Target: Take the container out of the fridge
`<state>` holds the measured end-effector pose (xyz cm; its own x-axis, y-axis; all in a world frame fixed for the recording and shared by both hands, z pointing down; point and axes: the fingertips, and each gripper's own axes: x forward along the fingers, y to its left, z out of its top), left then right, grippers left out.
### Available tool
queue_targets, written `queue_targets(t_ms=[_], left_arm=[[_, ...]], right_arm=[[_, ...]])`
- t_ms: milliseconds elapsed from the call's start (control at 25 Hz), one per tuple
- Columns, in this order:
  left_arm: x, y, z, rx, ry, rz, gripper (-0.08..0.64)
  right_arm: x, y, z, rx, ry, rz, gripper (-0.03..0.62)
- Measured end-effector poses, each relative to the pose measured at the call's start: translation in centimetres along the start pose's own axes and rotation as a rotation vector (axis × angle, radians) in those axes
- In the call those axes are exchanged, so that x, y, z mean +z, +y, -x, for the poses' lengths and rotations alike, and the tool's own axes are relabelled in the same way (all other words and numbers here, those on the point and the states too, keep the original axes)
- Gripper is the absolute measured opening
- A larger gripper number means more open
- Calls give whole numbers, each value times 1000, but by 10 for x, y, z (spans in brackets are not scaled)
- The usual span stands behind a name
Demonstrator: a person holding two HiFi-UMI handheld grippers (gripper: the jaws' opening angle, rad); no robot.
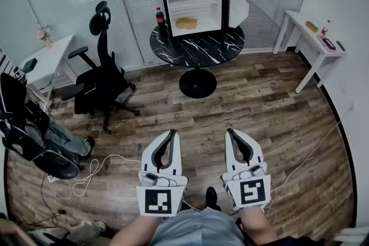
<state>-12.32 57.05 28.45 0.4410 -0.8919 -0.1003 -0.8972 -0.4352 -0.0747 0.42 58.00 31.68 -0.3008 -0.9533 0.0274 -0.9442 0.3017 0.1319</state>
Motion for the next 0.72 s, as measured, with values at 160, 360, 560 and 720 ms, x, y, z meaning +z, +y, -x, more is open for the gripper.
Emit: queue_targets(t_ms=[160,360,560,720], left_arm=[[-2,-12,-12,4,4,5,14],[-5,-28,-33,11,6,-8,14],[-7,-50,-61,37,19,-16,14],[-7,-62,-74,64,25,-27,14]], right_arm=[[-4,-17,-1,2,-3,-2,11],[-10,-43,-5,13,-8,-20,12],[-16,-84,-14,28,-14,-44,12],[-22,-108,-20,39,-10,-40,12]])
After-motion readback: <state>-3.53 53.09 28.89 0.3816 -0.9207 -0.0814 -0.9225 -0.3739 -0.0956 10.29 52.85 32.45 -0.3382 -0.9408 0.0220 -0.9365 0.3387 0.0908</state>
